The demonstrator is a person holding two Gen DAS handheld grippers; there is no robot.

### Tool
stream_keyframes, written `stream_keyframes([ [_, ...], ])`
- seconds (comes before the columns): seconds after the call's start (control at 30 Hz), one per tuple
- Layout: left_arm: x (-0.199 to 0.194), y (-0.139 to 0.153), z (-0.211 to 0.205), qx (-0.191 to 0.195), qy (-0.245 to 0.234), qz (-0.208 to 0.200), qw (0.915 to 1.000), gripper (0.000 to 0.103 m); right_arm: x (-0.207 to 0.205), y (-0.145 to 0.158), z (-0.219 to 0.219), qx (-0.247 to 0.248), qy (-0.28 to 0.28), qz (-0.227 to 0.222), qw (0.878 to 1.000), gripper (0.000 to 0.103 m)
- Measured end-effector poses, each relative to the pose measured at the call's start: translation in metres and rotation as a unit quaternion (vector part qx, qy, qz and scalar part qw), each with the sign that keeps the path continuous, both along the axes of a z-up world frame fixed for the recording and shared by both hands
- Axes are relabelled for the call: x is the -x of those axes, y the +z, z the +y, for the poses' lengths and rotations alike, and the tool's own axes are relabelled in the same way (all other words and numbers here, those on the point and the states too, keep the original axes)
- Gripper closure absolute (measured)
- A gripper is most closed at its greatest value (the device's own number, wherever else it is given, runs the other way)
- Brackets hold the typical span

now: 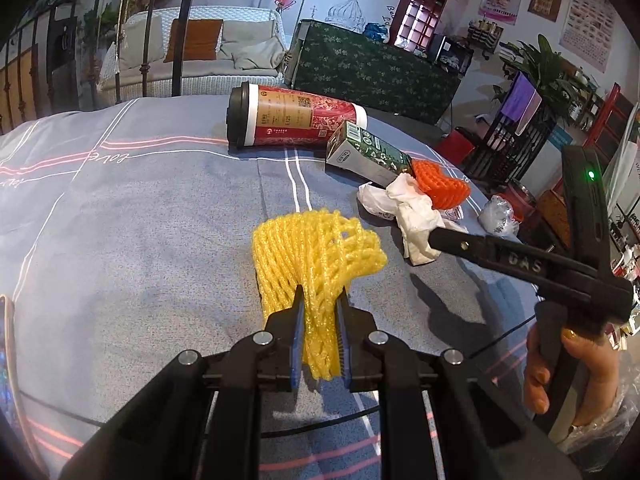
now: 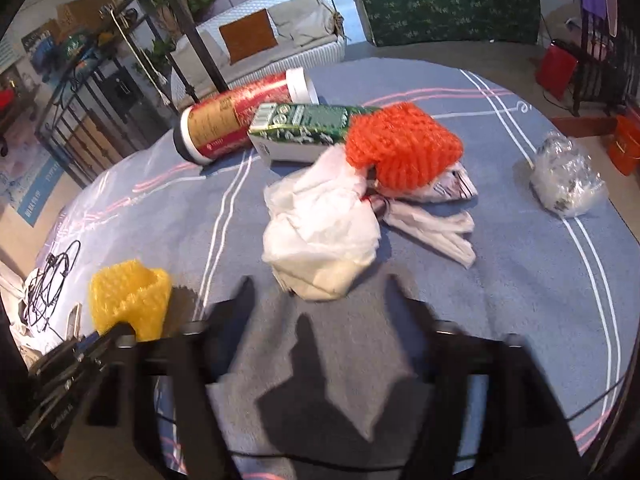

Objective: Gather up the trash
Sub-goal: 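Grasp the white tissue on the table with the right tool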

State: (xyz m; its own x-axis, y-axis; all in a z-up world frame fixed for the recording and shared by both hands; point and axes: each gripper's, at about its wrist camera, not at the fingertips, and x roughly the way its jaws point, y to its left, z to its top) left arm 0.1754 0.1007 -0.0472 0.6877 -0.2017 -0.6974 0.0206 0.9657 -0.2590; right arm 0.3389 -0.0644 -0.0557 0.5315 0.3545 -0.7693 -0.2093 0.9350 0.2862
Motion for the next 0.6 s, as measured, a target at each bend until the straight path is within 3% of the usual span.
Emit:
stream_keyframes([
  [0.2,0.0,-0.001,0.001,0.004,0.0,0.003,1.0,0.088,-0.029,-0.017,0.019,0.031,0.002,0.044,0.999,0.03],
  [0.23,0.001,-0.002,0.001,0.004,0.0,0.003,1.0,0.088,-0.028,-0.019,0.019,0.029,0.002,0.041,0.999,0.045],
  [0.27,0.002,-0.002,0.002,0.003,0.001,0.003,1.0,0.088,-0.026,-0.019,0.019,0.026,0.004,0.038,0.999,0.069],
  [0.33,0.003,-0.002,0.002,0.005,0.002,0.003,1.0,0.088,-0.02,-0.017,0.015,0.012,0.007,0.036,0.999,0.087],
  [0.4,0.004,-0.002,0.002,0.007,0.003,0.002,1.0,0.088,-0.007,-0.012,0.008,-0.005,0.009,0.025,1.0,0.092],
  [0.6,0.007,0.002,-0.007,0.012,-0.006,-0.006,0.9999,0.088,0.05,0.011,-0.018,-0.044,0.013,-0.011,0.999,0.093],
])
